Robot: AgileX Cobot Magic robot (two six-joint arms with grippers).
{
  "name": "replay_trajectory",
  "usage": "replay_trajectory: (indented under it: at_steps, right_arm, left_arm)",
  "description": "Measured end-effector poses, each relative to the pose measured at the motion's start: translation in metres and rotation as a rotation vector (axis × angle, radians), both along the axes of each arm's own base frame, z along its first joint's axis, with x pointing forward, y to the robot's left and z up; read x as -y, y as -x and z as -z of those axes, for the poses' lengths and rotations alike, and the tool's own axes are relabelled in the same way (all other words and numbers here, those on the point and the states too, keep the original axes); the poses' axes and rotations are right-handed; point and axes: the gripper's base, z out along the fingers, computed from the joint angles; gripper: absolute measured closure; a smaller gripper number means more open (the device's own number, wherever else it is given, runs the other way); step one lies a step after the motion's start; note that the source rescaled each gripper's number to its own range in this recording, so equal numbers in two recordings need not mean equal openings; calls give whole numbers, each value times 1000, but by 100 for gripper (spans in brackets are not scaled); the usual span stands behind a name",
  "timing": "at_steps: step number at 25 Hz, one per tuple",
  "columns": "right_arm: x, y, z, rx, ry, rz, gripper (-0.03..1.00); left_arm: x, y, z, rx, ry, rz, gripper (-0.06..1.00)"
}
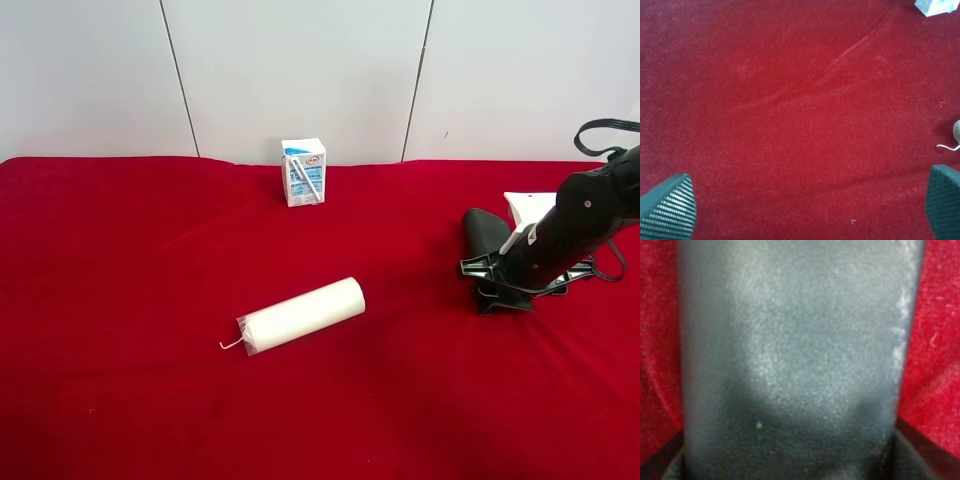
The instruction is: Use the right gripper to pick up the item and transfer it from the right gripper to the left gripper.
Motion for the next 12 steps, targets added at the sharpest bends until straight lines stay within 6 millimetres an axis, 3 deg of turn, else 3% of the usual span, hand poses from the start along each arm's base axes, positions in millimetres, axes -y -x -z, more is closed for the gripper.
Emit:
replay_trajectory:
  at_steps: [5, 12]
  right_arm:
    - [1, 4, -6, -29, 10, 5, 71]
    - [3, 9, -40, 40, 10, 10, 75]
  left_arm:
    - [0, 0, 0, 0, 0, 0, 6]
    - [0, 0, 0, 0, 0, 0, 6]
